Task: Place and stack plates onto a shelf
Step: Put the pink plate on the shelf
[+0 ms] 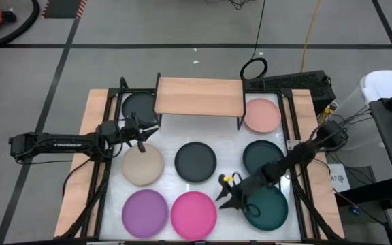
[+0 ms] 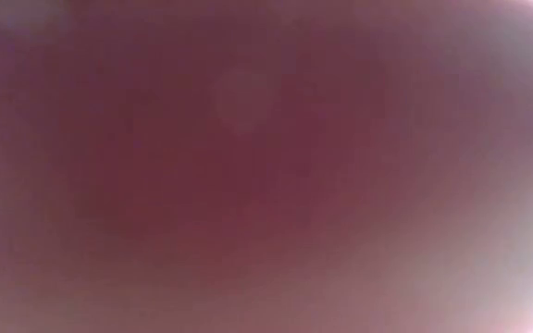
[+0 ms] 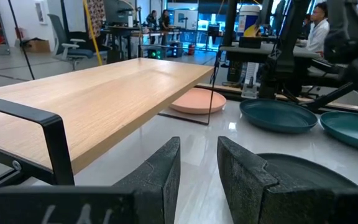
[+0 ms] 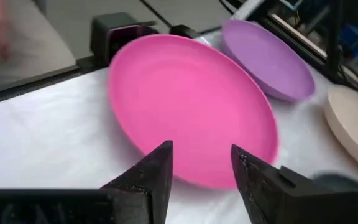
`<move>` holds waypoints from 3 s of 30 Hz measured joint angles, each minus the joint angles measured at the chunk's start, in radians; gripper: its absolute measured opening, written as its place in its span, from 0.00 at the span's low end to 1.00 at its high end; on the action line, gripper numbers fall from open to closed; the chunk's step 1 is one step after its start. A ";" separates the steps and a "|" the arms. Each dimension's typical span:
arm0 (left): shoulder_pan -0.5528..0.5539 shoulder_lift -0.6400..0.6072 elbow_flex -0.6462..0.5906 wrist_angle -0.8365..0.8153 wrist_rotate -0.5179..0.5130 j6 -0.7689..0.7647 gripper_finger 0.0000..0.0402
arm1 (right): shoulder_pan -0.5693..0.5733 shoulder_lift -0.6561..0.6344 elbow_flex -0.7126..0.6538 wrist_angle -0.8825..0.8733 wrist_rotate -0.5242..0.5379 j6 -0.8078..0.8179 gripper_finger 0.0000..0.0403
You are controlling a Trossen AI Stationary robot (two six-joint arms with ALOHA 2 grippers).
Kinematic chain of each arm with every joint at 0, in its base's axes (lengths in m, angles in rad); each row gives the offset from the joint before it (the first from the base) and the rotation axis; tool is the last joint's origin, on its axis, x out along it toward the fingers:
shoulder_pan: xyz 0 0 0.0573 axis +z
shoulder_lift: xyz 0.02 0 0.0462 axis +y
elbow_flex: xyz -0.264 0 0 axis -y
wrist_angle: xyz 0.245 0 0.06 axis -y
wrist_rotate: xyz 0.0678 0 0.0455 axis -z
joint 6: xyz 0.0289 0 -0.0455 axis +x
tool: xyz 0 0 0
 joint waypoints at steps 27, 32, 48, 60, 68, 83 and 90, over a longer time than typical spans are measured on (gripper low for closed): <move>0.000 0.000 0.000 0.000 0.000 0.000 0.27 | 0.095 0.161 0.074 -0.074 0.197 -0.210 0.36; 0.000 0.000 0.000 0.000 0.000 0.000 0.27 | 0.110 0.094 0.073 -0.133 0.273 -0.213 0.36; 0.000 0.000 0.000 0.000 0.000 0.000 0.27 | 0.094 0.028 0.305 -0.562 0.221 -0.150 0.36; 0.000 0.000 0.000 0.000 0.000 0.000 0.27 | 0.095 0.175 0.402 -0.613 0.090 -0.136 0.36; 0.000 0.000 0.000 0.000 0.000 0.000 0.27 | 0.072 0.244 0.402 -0.595 0.090 -0.180 0.35; 0.000 0.000 0.000 0.000 0.000 0.000 0.27 | 0.062 0.180 0.401 -0.556 0.169 -0.258 0.01; 0.000 0.000 0.000 0.000 0.000 0.000 0.27 | 0.062 0.025 0.400 -0.551 0.257 -0.267 0.01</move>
